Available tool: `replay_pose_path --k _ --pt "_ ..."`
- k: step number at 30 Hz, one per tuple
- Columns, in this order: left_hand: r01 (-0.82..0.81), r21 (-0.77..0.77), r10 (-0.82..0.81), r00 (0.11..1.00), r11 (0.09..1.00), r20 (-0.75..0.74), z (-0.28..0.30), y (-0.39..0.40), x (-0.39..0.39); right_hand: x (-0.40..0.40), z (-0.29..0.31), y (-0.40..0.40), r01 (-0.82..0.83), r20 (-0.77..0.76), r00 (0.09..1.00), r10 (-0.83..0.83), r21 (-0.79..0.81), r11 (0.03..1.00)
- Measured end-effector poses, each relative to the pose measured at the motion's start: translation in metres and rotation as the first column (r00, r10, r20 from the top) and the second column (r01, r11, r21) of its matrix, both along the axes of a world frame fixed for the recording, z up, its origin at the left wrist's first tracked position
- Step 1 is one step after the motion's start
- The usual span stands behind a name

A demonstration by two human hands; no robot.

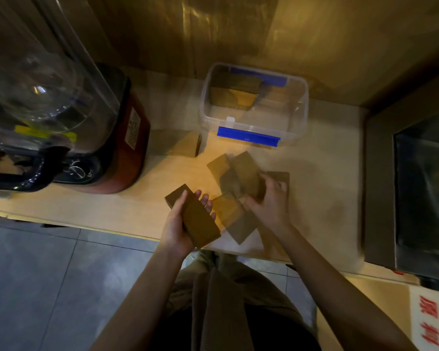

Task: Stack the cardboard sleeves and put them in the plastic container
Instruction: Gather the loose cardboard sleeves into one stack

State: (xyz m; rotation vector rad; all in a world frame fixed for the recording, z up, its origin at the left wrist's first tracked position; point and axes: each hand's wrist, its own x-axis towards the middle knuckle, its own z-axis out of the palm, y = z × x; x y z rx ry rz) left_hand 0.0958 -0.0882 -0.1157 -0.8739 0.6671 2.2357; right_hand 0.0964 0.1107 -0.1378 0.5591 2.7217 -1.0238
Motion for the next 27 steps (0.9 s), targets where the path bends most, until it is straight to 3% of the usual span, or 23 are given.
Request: replay_pose_path --k 6,15,27 --pt "0.045 -0.008 -0.045 0.999 0.999 0.014 0.001 0.011 -0.001 0.003 -0.015 0.021 -0.074 0.033 0.997 0.07 0.139 0.988" --pt "0.092 -0.024 -0.091 0.995 0.995 0.038 -0.002 0.022 0.001 0.001 -0.025 0.028 -0.198 0.146 0.974 0.171 0.199 0.96" --pt "0.1 -0.05 -0.099 0.995 0.994 0.023 0.0 0.029 0.006 -0.006 -0.025 0.033 -0.21 0.098 0.977 0.191 0.257 0.943"
